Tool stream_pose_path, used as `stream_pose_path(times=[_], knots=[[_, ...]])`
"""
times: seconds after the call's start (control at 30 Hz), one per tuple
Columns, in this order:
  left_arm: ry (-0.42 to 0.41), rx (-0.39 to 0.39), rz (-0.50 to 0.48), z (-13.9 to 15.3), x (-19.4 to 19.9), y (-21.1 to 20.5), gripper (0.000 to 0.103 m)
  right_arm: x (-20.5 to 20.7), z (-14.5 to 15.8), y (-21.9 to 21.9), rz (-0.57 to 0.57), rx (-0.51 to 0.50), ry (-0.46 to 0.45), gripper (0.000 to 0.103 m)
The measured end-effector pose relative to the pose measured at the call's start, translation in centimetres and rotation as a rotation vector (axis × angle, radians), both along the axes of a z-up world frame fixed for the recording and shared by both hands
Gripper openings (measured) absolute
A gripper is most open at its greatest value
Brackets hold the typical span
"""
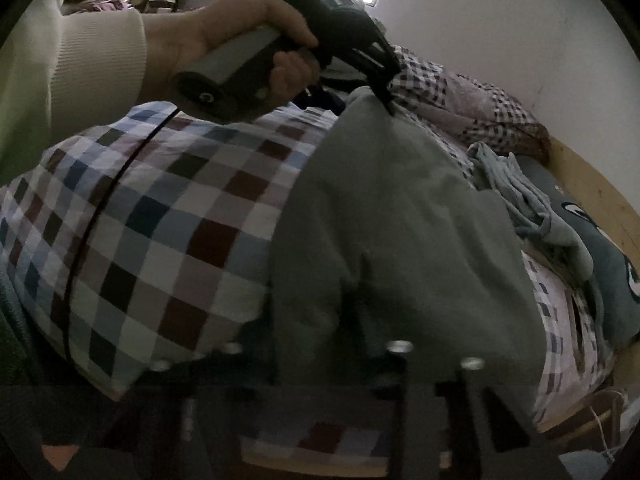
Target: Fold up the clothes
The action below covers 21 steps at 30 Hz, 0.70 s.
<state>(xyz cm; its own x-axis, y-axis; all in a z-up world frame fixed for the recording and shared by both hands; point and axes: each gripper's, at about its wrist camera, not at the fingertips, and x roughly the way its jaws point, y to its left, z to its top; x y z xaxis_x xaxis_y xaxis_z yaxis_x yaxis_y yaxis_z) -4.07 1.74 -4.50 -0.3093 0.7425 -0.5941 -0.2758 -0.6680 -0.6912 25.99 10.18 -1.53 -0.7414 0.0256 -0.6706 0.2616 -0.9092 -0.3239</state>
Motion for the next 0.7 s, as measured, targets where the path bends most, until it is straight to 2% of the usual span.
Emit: stream_pose_path(times=[0.03,0.17,0.23,0.3,0.33,0.4,0.43,0.5,0.57,0.63,0.7], knots=[[0.009,-0.004,0.0,0.2,0.1,0.1,0.035,0.1,0.4,0.4,0.011,-0.008,-0.01,0.006],[0.042,-0.024,0.001,1.0,0.4,0.4,0.033,1.1,2.4,1.1,0.052,-0.033,-0.021,0.005],[0.003,-0.054,0.005,-0.7,-0.3,0.0,0.034,1.4,2.9,1.1,0.058,-0.035,-0.019,0.005],[-0.06,-0.008,0.009,-2.9,-1.1,-1.0,0.038,0.7,2.1,1.3,0.053,-0.057,-0.059,0.005],[-0.081,0.038,0.011,-3.4,-1.3,-1.6,0.039,0.2,1.6,1.4,0.052,-0.068,-0.085,0.005],[-0.064,0.016,-0.004,-2.8,-1.2,-1.6,0.045,-0.3,1.3,1.8,0.059,-0.105,-0.108,0.007],[-0.042,-0.018,-0.002,-2.4,-1.1,-1.6,0.054,-0.4,1.4,2.0,0.058,-0.12,-0.117,0.01],[-0.045,-0.023,0.007,-2.3,-1.1,-1.7,0.059,-0.4,1.7,2.5,0.064,-0.161,-0.139,0.013],[-0.048,-0.029,0.016,-2.2,-1.1,-1.9,0.061,-0.2,2.2,3.2,0.073,-0.206,-0.16,0.033],[-0.041,-0.051,0.028,-1.8,-1.0,-2.0,0.067,0.0,3.2,4.3,0.083,-0.245,-0.166,0.047],[-0.021,-0.092,0.041,-1.2,-0.7,-2.1,0.07,0.2,4.2,5.3,0.093,-0.283,-0.168,0.048]])
